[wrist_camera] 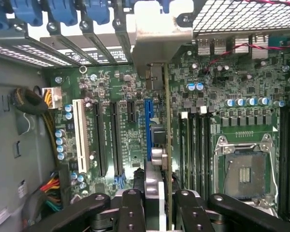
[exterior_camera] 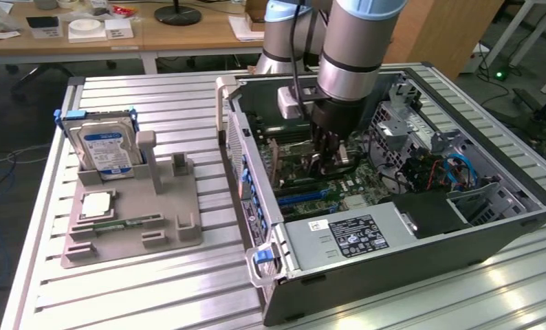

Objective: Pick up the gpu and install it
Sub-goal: 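Insert the gpu into the slot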

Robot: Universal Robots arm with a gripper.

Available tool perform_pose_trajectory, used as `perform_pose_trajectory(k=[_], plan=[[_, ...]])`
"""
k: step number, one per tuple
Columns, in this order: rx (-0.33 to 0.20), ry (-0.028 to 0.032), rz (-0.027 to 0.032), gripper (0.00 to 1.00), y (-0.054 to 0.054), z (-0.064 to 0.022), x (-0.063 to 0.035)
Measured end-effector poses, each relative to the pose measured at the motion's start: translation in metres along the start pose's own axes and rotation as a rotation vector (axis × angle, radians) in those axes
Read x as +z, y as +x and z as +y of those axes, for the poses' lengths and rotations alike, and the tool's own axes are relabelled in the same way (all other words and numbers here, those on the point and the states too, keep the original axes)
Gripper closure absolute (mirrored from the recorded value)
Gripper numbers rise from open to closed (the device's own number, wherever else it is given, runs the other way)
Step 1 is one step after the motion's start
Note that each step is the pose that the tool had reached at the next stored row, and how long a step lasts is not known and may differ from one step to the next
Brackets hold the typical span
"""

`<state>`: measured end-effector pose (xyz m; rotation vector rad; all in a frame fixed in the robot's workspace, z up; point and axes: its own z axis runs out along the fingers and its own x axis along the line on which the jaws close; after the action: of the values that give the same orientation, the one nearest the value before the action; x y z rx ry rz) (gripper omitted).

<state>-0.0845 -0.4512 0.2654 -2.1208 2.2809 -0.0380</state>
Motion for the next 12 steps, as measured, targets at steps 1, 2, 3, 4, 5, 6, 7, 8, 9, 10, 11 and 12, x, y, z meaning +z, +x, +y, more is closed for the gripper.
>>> perform_pose_trajectory(k=[1,2,3,4,5,6,7,8,9,10,11,12], plan=[[0.0,0.0,-0.0001,0.71,0.0,0.0003,0.0018],[0.0,-0.0001,0.0001,0.71,0.0,0.0005,0.0035],[0.0,0.0,0.0001,0.71,0.0,0.0007,0.0054],[0.001,0.0,0.0001,0.71,0.0,0.001,0.0071],[0.001,-0.0001,0.0001,0.71,0.0,0.002,0.0088],[0.001,-0.0001,0.0001,0.71,0.0,0.0039,0.0098],[0.001,-0.0001,0.0002,0.71,0.0,0.0057,0.0105],[0.001,0.0,0.0,0.71,0.0,0.0069,0.0114],[0.001,0.0,0.0,0.71,0.001,0.0075,0.0124],[0.001,0.0,0.0,0.71,0.001,0.0075,0.0136],[0.001,-0.0001,0.0001,0.71,0.001,0.0076,0.0154],[0.001,-0.0001,0.0,0.71,0.001,0.0077,0.0172]])
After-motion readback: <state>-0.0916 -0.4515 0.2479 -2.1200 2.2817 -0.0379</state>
